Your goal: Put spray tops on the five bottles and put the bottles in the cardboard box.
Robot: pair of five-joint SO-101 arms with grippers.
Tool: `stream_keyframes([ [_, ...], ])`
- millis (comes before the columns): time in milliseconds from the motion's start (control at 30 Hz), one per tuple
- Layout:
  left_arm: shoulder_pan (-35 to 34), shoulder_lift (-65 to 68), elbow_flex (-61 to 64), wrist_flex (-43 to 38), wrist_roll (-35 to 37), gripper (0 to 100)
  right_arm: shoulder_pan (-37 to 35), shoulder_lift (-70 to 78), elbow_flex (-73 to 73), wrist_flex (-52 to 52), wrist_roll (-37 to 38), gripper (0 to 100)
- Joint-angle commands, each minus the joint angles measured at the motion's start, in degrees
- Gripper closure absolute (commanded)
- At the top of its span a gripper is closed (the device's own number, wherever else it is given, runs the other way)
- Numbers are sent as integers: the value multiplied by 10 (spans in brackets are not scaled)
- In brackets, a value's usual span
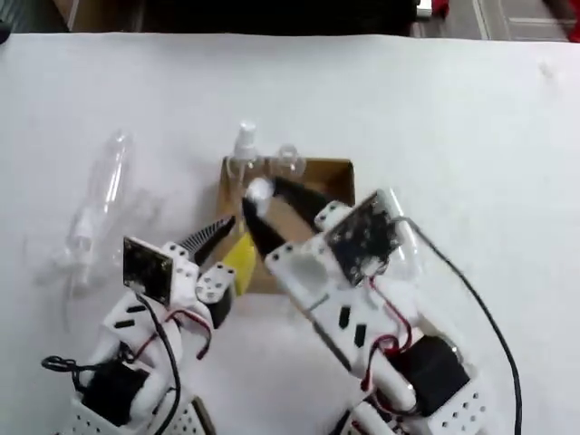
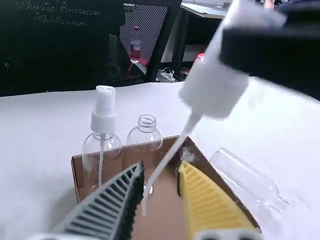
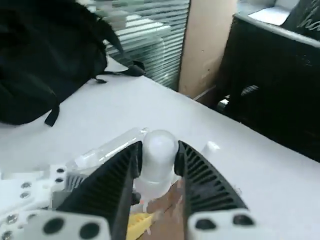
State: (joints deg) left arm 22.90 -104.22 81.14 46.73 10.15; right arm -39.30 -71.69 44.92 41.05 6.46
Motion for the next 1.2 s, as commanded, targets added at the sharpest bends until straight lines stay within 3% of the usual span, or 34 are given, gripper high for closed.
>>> stream_keyframes([
  [0,7,-4,-9,17,-6,883,57,55,-37,-50,1,982],
  [167,-18,-4,-4,24,-115,887,86,145,-187,4,-4,982],
  [333,-100,-4,16,18,-240,887,98,236,-312,24,0,982],
  [533,-167,-4,15,11,-190,887,167,335,-376,24,-5,982],
  [767,-250,-4,47,-54,-107,887,181,365,-380,24,-69,982],
  [1167,-255,-4,52,-57,-102,887,181,404,-333,-28,-70,982],
])
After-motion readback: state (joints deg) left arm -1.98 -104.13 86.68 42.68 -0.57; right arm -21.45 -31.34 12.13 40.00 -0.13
